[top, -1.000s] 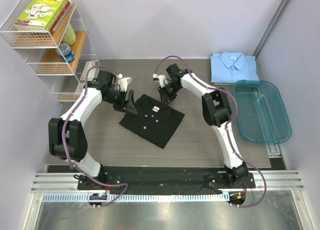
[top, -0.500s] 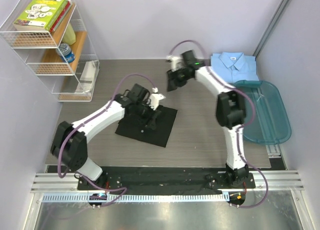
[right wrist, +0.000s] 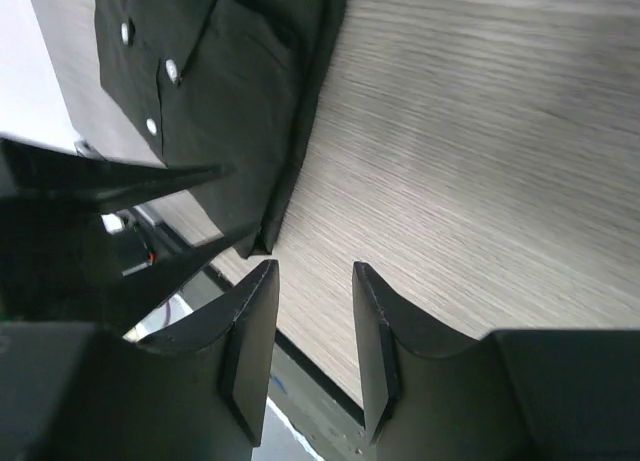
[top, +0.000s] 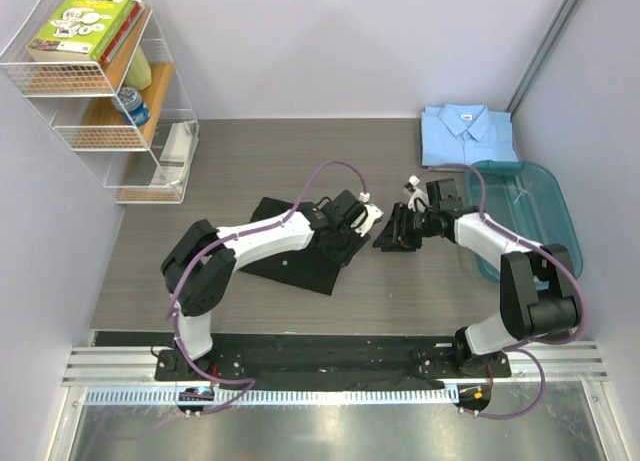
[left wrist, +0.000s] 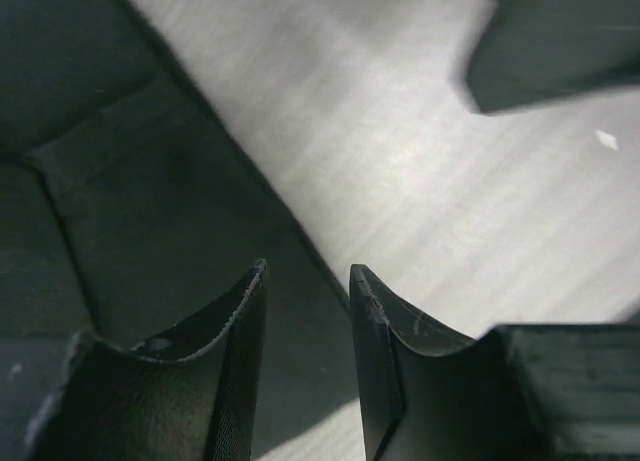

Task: Fold and stack the long sleeve shirts
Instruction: Neatly place the folded shirt into the bin

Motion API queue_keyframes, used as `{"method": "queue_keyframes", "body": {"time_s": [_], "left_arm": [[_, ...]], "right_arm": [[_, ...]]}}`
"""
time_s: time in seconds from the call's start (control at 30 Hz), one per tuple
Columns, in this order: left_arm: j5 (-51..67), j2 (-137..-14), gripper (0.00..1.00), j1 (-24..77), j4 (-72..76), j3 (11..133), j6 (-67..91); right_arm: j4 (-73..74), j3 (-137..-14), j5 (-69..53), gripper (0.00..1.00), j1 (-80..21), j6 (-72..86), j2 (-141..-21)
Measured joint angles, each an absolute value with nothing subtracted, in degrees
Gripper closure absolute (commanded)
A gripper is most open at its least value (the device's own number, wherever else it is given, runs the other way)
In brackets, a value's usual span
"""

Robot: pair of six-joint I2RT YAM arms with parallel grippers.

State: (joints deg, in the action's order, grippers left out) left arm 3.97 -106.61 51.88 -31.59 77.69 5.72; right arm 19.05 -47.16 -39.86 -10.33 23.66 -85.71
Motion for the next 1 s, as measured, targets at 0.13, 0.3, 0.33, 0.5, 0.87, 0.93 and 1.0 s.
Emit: {"method": "queue_keyframes", "body": {"time_s": [0.13,0.3,0.33,0.5,0.87,0.93,1.0], "left_arm": [[-0.4,-109.7,0.64,52.2,-31.7,79.0,6.0],[-3.6,-111.9,0.81,52.5,-32.1,79.3,6.0],[-3.9,-112.0,0.88,52.5,-32.2,79.3,5.9],[-3.4,-112.0,1.0,52.4,-32.3,79.3,5.7],[6.4,-104.2,1.0,47.1,-30.1,75.6,7.6],[8.6,-103.6,1.0,45.8,-29.3,75.0,7.8],[10.1,-103.5,1.0,44.8,-28.9,74.5,8.4]], "right_arm": [[14.5,-44.5,-38.7,0.59,-9.8,27.2,-84.2],[10.7,-43.6,-38.3,0.61,-9.6,29.1,-84.4],[10.0,-43.5,-38.3,0.61,-9.6,29.3,-84.6],[6.9,-42.0,-38.8,0.64,-10.1,30.7,-84.9],[-3.5,-39.8,-41.3,0.75,-15.1,37.5,-90.5],[-5.6,-38.9,-41.5,0.75,-16.3,39.4,-91.4],[-7.3,-38.6,-41.7,0.76,-17.6,41.0,-92.3]]}}
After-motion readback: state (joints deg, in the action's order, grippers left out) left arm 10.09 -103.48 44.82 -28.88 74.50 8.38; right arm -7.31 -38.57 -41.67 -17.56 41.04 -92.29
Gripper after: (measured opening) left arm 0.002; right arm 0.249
